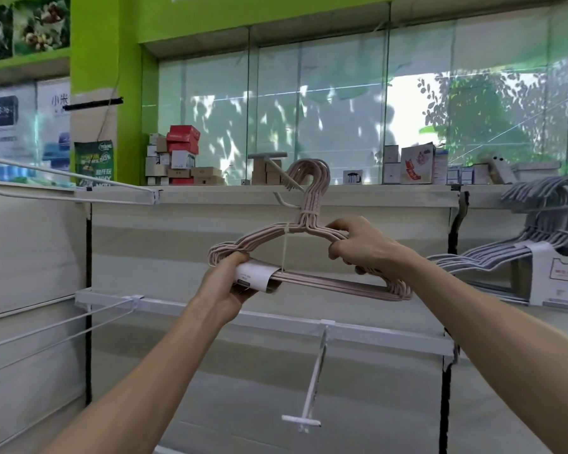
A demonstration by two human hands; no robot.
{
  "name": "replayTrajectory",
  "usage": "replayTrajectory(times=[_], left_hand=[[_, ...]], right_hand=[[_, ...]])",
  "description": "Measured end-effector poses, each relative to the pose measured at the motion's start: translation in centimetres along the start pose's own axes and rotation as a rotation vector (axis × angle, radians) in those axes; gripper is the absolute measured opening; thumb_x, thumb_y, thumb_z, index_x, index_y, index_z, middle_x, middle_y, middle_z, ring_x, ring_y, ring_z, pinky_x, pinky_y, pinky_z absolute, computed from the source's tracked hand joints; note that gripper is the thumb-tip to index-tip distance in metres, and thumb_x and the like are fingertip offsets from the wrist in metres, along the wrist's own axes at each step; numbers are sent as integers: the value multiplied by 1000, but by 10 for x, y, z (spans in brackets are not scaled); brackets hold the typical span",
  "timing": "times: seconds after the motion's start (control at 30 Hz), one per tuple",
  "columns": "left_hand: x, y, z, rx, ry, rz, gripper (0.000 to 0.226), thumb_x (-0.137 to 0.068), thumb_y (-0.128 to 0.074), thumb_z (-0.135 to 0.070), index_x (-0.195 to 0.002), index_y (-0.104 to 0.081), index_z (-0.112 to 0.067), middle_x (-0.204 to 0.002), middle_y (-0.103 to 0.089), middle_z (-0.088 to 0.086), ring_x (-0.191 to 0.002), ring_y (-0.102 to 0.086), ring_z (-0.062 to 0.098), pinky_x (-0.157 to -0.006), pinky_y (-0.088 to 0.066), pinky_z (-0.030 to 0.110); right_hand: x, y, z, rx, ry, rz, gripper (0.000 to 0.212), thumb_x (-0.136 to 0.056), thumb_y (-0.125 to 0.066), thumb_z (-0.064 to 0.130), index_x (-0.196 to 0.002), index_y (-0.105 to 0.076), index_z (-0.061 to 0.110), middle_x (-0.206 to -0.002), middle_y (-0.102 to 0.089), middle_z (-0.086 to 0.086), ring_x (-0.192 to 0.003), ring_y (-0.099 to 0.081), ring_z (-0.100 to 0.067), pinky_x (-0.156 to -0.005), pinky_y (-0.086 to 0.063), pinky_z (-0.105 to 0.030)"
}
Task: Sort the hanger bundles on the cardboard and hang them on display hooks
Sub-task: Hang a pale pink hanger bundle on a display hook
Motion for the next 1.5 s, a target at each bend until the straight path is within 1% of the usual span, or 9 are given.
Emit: replayTrajectory(times=[0.23, 0.37, 0.53, 0.7, 0.97, 1.13, 1.23, 1.4, 1.5], left_hand=[[-21, 4, 19, 47, 69, 29, 2, -91, -57, -3, -93, -58, -4, -91, -59, 17, -96, -58, 33, -99, -47, 60], [-30, 3, 29, 54, 98, 38, 3, -91, -57, -3, -89, -58, -5, -84, -59, 16, -80, -60, 29, -99, -47, 59], [-39, 4, 42, 80, 142, 47, 3, -92, -57, -5, -94, -58, -6, -93, -61, 18, -79, -62, 29, -77, -57, 52], [-41, 5, 54, 96, 178, 61, 2, -92, -57, -6, -92, -59, -6, -94, -62, 19, -86, -61, 32, -83, -55, 57], [-37, 10, 52, 70, 203, 117, 4, -93, -59, -13, -96, -59, -11, -96, -59, 17, -94, -58, 33, -96, -49, 61], [-31, 22, 54, 49, 238, 190, 11, -93, -61, -21, -99, -60, -13, -87, -55, 15, -96, -59, 36, -90, -51, 55], [-24, 28, 54, 38, 240, 204, 13, -93, -63, -23, -98, -60, -11, -85, -55, 14, -88, -59, 33, -89, -52, 53], [-9, 34, 54, -3, 282, 233, 34, -91, -65, -37, -106, -59, -7, -99, -58, 18, -92, -62, 32, -84, -55, 49], [4, 31, 52, -66, 286, 251, 42, -93, -62, -39, -115, -55, -5, -113, -61, 21, -102, -63, 35, -87, -53, 49]], right_hand=[[-7, -9, -9, 104, -25, -34, 32, -84, -60, 7, -113, -62, 21, -81, -62, -9, -55, -50, -20, -45, -44, -30], [-11, -10, -12, 184, -20, -50, 34, -85, -59, 7, -116, -65, 19, -78, -62, 0, -57, -52, -13, -44, -42, -20], [-13, -11, -14, 277, -10, -29, 37, -86, -56, 6, -120, -66, 17, -77, -61, 8, -60, -51, -6, -42, -34, -9], [-16, -15, -16, 377, -12, -13, 43, -88, -55, 9, -129, -62, 18, -110, -68, -5, -90, -55, -19, -72, -38, -24], [-13, -21, -14, 441, -35, -46, 51, -91, -54, 10, -141, -53, 19, -130, -64, -9, -113, -58, -30, -81, -36, -23], [-8, -25, -16, 518, -79, -166, 35, -89, -59, 16, -124, -62, 17, -111, -69, -10, -92, -60, -28, -80, -47, -32], [-1, -25, -17, 608, -93, -233, 39, -85, -64, 29, -123, -59, 22, -111, -68, -6, -95, -61, -28, -86, -54, -45], [18, -28, -8, 751, -55, -283, 48, -90, -61, 43, -131, -53, 20, -115, -61, -7, -100, -58, -30, -76, -47, -38], [31, -27, 0, 745, -24, -302, 52, -92, -59, 44, -137, -50, 18, -120, -60, -8, -104, -58, -30, -83, -50, -42]])
Point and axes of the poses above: each hand's wrist, its own x-axis away from the middle knuckle, its own y-axis out of the back of the hand, z = x × y, the point moved 2 cm from there along -x, towards the middle knuckle
